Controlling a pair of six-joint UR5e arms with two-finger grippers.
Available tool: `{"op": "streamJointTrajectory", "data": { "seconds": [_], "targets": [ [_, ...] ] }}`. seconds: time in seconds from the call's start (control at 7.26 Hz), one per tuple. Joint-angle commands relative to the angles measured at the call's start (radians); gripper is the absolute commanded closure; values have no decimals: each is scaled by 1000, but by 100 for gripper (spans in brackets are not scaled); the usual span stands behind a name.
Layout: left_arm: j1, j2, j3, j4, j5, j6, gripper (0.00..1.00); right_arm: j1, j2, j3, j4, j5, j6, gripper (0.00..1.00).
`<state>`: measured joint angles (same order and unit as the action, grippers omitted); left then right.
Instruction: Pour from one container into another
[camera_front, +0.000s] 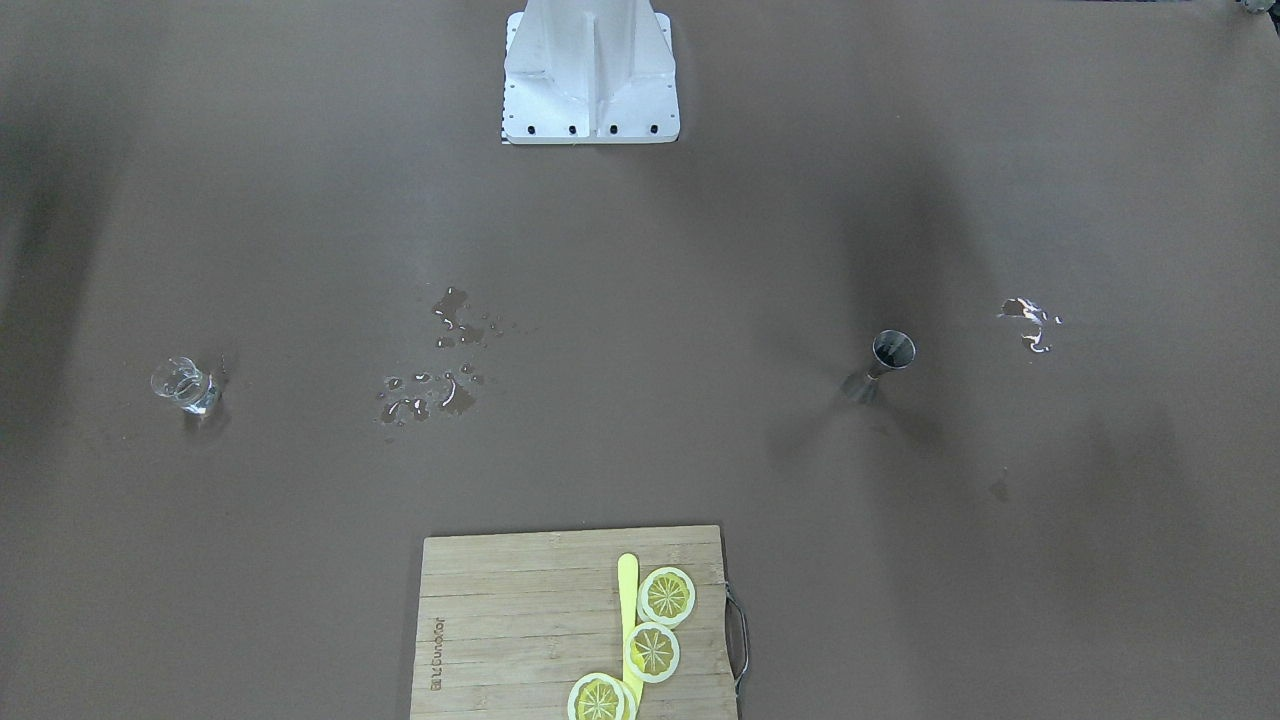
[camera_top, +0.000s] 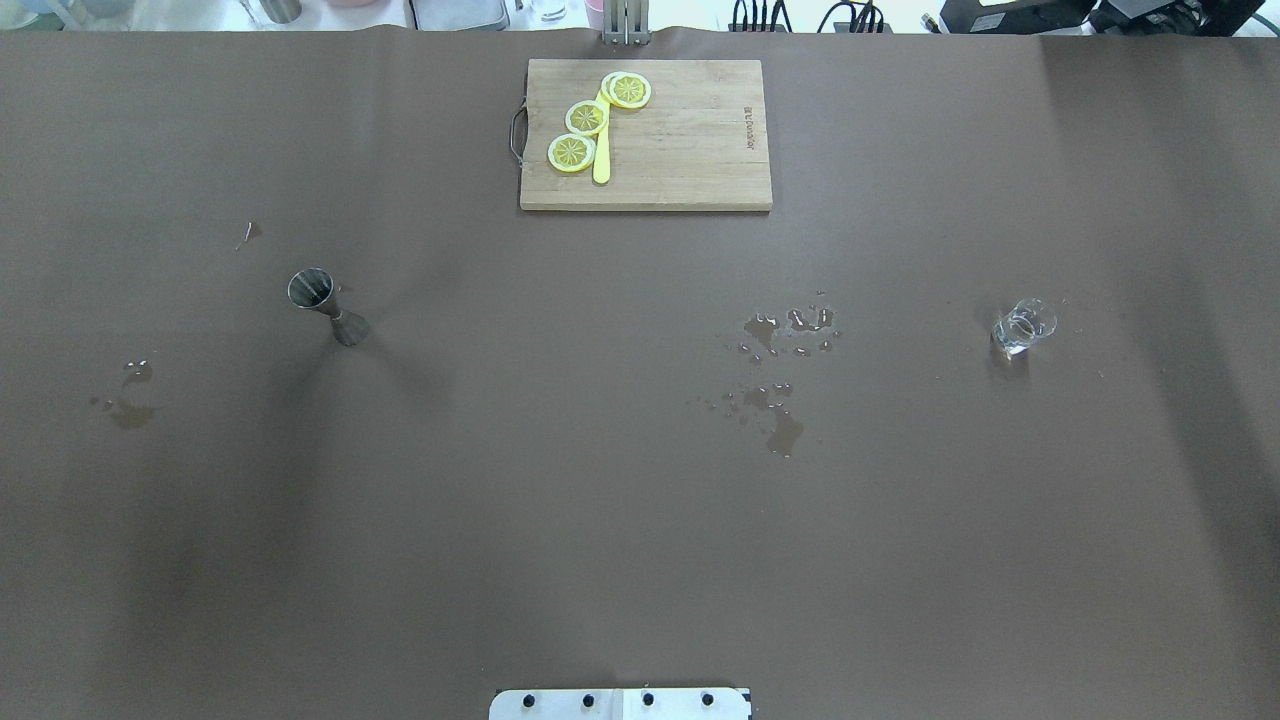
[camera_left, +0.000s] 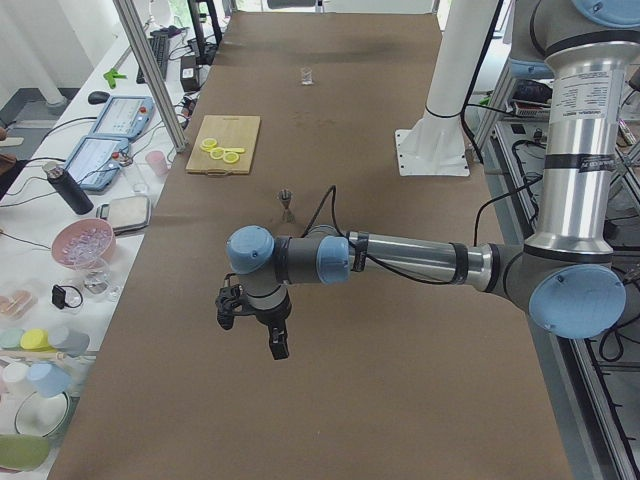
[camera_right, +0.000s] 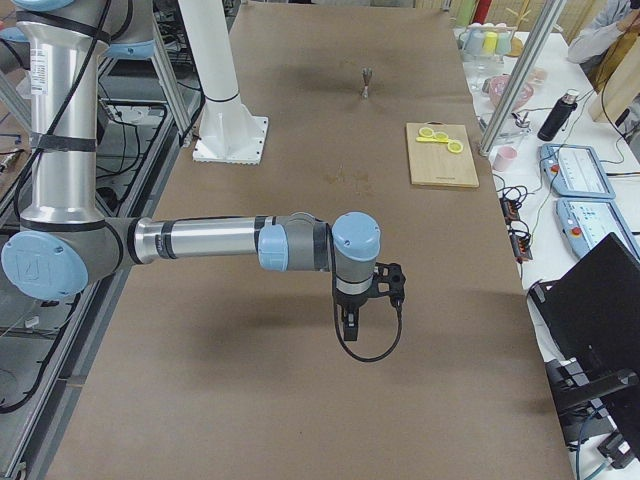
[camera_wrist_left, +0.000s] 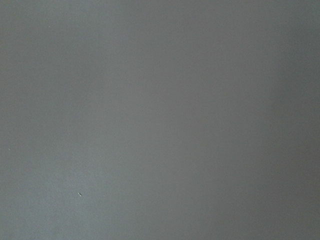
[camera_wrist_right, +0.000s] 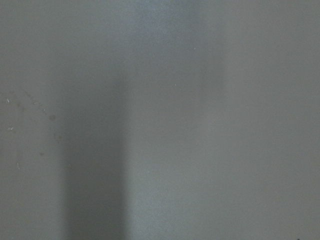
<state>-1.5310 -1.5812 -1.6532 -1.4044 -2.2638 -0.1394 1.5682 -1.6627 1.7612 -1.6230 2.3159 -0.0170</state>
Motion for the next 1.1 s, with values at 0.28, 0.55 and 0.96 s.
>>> {"op": "streamJointTrajectory", "data": {
  "seconds": [0.28, 0.55, 0.96],
  "targets": [
    [12, -5, -5, -2, -8, -8, 2, -1, 7, 7, 0, 19, -67, 0],
    [12, -8, -7, -1, -8, -11, 2, -1, 9, 3, -2, 22, -77, 0],
    [12, -10, -14, -1, -8, -11, 2, -1, 56, 6, -2, 23, -75, 0]
  ]
}}
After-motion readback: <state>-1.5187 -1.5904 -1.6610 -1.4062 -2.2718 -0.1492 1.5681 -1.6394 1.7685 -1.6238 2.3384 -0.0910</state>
